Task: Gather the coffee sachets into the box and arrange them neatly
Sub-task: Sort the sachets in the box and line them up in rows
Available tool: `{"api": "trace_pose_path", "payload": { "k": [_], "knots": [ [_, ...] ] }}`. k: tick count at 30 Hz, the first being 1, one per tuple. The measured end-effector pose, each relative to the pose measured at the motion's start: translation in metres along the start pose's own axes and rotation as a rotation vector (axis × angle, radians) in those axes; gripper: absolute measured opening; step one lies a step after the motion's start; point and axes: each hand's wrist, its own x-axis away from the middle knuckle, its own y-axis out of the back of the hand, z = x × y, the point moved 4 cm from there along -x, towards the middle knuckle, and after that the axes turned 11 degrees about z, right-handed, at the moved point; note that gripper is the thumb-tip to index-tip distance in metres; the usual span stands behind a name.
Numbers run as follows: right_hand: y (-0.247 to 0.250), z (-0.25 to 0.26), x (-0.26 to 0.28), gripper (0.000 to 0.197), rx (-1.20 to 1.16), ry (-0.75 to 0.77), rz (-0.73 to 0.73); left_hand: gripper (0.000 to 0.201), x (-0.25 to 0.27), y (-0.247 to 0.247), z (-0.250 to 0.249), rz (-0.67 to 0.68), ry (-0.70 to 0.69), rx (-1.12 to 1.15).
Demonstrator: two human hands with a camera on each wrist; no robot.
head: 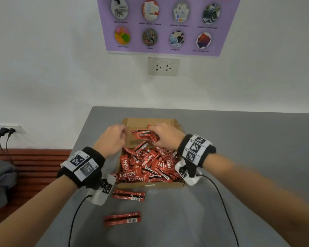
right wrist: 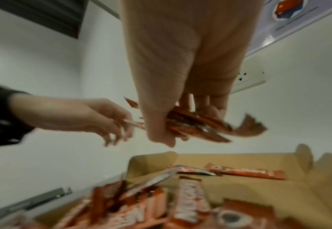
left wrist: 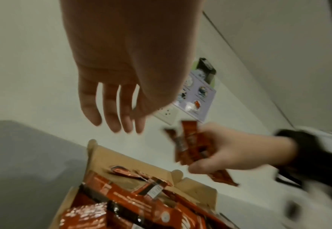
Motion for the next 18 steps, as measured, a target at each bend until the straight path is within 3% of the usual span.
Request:
{"api": "trace_pose_path", "payload": {
  "k": [3, 6, 10, 15, 18],
  "knots": [
    [-0.001, -0.018, -0.013, 0.024, 0.014, -0.095, 0.072, 0.011, 0.016, -0.014, -0.02, 0.23, -0.024, -0.07],
    [-0.004, -0.026, -0.018, 0.035, -0.007, -0.098, 0.096, 0.012, 0.044, -0.032, -0.039, 0.419, -0.165, -0.107],
    [-0.013, -0.024, -0.01, 0.045, 0.042, -0.085, 0.08, 0.042, 0.078, -0.075, -0.044, 0.71, -0.212, -0.352],
    [-0.026, -0.017, 0.012, 0.038, -0.011, -0.041, 0.017, 0.081, 0.096, -0.108, -0.043, 0.735, -0.336, -0.775],
    [-0.033, -0.021, 0.023, 0.036, -0.058, -0.06, -0.006, 0.088, 0.093, -0.114, -0.045, 0.714, -0.358, -0.898]
  ]
}}
